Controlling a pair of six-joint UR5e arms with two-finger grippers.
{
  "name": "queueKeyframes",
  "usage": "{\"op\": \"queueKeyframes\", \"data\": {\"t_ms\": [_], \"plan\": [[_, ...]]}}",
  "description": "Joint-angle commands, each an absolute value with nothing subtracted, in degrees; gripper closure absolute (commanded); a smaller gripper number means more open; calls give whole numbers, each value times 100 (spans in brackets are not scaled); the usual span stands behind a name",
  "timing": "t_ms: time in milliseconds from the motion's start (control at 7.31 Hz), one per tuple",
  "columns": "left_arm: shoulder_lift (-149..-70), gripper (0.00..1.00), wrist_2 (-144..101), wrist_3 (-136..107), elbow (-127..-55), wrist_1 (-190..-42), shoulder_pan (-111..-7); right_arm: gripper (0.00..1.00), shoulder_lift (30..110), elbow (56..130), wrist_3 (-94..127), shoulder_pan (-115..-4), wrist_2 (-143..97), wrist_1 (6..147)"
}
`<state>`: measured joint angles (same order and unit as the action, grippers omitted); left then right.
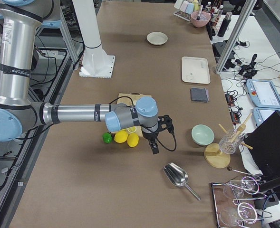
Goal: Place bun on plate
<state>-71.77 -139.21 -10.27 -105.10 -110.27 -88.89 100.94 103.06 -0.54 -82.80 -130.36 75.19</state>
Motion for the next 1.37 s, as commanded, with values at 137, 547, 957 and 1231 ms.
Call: {"op": "queueKeyframes", "data": {"t_ms": [137, 547, 957, 1231], "plan": [[-7189, 3, -13922, -1344, -10486, -11398, -8526, 0, 10309, 10318, -70, -8279, -13157, 7479], [-7356, 3, -13922, -1353, -10503, -11443, -8202, 0, 10301, 10266, -70, -8279, -13631, 7471], [-7881, 8, -13826, -2615, -10451, -11804, -7456, 0, 10310, 10161, -9, -8253, -13641, 7462], [-8347, 12, -13310, -3643, -10433, -12021, -6501, 0, 10274, 10125, -9, -8253, -13632, 7462]]}}
